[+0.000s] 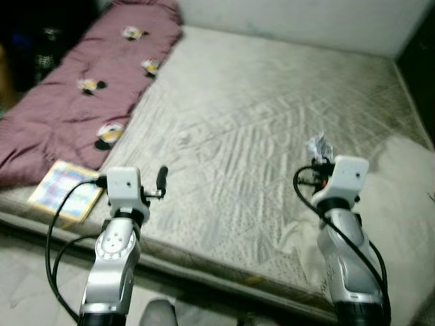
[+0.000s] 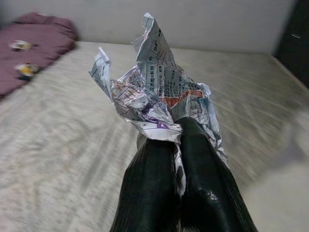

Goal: Clean up the room

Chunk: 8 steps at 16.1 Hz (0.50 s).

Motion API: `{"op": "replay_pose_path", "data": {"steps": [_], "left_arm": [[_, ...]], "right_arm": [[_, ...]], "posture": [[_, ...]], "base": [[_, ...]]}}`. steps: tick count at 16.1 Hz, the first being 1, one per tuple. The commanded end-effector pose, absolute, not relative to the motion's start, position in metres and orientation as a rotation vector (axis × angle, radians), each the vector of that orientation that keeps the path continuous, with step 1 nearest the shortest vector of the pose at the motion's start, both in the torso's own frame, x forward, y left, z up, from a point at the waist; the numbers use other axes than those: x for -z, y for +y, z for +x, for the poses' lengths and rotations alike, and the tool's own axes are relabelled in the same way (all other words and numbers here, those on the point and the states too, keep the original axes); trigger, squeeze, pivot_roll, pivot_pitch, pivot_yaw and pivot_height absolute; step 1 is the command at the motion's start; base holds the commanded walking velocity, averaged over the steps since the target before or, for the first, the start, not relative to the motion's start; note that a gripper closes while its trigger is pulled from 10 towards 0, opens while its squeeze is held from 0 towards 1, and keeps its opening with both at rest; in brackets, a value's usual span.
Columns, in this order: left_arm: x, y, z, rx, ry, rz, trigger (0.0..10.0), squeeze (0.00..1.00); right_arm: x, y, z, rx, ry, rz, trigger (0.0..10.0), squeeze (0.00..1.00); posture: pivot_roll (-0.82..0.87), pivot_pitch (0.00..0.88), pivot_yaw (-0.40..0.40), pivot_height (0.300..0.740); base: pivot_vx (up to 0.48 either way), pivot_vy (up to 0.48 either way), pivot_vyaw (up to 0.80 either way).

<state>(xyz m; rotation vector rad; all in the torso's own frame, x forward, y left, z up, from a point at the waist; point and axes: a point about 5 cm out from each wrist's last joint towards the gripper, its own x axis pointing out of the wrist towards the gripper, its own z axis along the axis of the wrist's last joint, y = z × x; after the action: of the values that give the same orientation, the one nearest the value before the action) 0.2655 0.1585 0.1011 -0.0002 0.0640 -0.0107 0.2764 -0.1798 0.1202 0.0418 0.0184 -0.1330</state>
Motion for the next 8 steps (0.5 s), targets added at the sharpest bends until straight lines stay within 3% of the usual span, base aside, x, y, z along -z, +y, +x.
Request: {"op": "replay_pose_path", "data": {"steps": [1,8], "left_arm": [[-0.1000,0.1615,0.2635,0.005,0.070,0.013,10.0,0.00],[-0.1002,0.1626,0.2641,0.005,0.074,0.006,10.0,0.00]], "right_arm": [[-0.1215,-0.1807,0.2767,0.142,0.016,0.042,10.0,0.00],[-0.1195,-0.1793,0.2771,0.146,0.015,0.029,10.0,0.00]], "posture": [[-0.03,0.012,-0.058,0.740],[-0.02,0.008,-0.058,0.740]], "base": [[0.000,0.000,0.00],[0.000,0.000,0.00]]}}
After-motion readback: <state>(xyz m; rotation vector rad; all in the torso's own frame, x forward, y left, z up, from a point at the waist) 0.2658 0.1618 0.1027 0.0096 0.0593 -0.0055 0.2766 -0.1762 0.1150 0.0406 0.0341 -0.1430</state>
